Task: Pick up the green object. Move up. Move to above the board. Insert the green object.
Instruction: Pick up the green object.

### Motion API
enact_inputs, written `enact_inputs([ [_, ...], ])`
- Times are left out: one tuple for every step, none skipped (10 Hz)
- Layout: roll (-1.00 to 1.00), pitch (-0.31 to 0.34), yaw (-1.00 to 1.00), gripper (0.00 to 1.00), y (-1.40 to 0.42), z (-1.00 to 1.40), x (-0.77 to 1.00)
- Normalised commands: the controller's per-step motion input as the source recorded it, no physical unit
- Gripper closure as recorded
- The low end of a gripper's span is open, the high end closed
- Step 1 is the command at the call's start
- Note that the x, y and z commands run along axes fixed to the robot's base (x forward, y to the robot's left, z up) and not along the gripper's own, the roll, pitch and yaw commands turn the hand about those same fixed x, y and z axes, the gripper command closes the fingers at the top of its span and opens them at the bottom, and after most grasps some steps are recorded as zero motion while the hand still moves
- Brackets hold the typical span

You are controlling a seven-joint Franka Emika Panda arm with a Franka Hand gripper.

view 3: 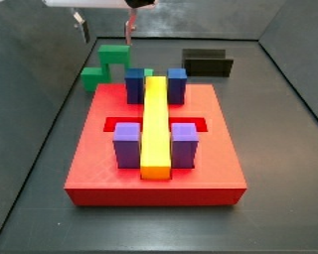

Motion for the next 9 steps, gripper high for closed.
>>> enact_inputs([
  [0.00,-0.170,0.00,0.00,0.05,-0.12,0.03],
  [0.02,-0.040,0.00,0.00,0.00,-0.10,0.19],
  [0.05,-0.006,0.08,0.00,0.00,-0.09,0.31],
  [0.03,-0.001,0.10,0.00,0.00,-0.07,0.31],
  [0.05,0.000,0.08,0.00,0.00,-0.10,0.23],
  [0.05,-0.043,0.04,0.00,0.00,-0.14,0.07],
  [0.04,-0.066,0.03,0.00,0.00,-0.17,0.02],
  [0.04,-0.096,0.02,0.00,0.00,-0.19,0.00],
  [0.05,-0.109,0.01,0.00,0.00,-0.25,0.00],
])
